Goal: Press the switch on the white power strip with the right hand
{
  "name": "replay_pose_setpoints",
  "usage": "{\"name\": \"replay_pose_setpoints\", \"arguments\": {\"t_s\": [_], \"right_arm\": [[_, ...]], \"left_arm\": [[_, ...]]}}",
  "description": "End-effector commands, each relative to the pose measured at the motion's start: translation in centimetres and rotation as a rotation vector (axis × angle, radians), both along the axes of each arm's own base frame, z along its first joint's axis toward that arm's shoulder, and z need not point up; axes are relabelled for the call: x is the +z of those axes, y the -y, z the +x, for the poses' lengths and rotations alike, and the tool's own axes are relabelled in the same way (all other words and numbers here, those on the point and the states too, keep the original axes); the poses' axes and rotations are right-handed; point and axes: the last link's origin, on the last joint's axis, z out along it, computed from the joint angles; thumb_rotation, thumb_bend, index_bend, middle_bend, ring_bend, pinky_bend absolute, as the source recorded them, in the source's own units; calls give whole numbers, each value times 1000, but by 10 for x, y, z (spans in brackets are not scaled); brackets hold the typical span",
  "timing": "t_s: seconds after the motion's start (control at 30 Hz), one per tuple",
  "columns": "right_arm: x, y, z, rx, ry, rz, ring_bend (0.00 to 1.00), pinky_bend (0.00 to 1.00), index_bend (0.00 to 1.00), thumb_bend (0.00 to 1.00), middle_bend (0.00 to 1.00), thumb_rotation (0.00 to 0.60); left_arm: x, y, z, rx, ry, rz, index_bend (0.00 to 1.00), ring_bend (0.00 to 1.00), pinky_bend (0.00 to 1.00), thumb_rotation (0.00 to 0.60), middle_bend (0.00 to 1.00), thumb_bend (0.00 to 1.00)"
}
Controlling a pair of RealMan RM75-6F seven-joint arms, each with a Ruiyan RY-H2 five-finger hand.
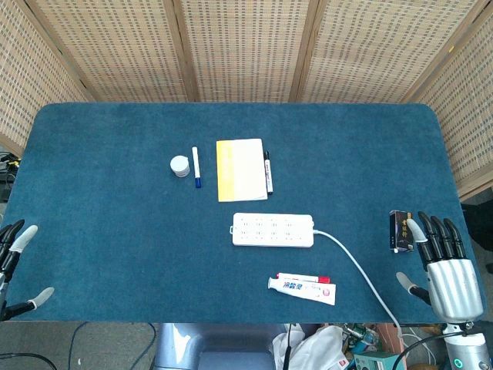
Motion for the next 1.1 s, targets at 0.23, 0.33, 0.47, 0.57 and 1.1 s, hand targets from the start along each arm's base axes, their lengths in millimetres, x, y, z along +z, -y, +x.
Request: {"name": "replay_pose_setpoints", "arguments": {"t_s": [0.23,0.33,0.47,0.57,1.1], "right_arm": [[0,1,-1,-7,4,4,0,0,0,0,0,600],[-1,3,-1,-11,6,11,0,0,0,0,0,600],[-8,13,2,7,-12,44,80,79,0,0,86,600],[-18,33,11,72,-47,92,444,551,0,6,415,600],[-110,118,76,95,-123,644,944,1000,63,839,872,600]], "left_arm": [[-4,-2,0,6,-15,-11,0,0,0,600,0,0],[-5,-4,1,7,-16,-13,0,0,0,600,0,0],[-6,-6,2,13,-20,-15,0,0,0,600,0,0],[-9,-11,2,26,-27,-15,0,0,0,600,0,0],[-19,-37,0,115,-66,-20,0,0,0,600,0,0]]}}
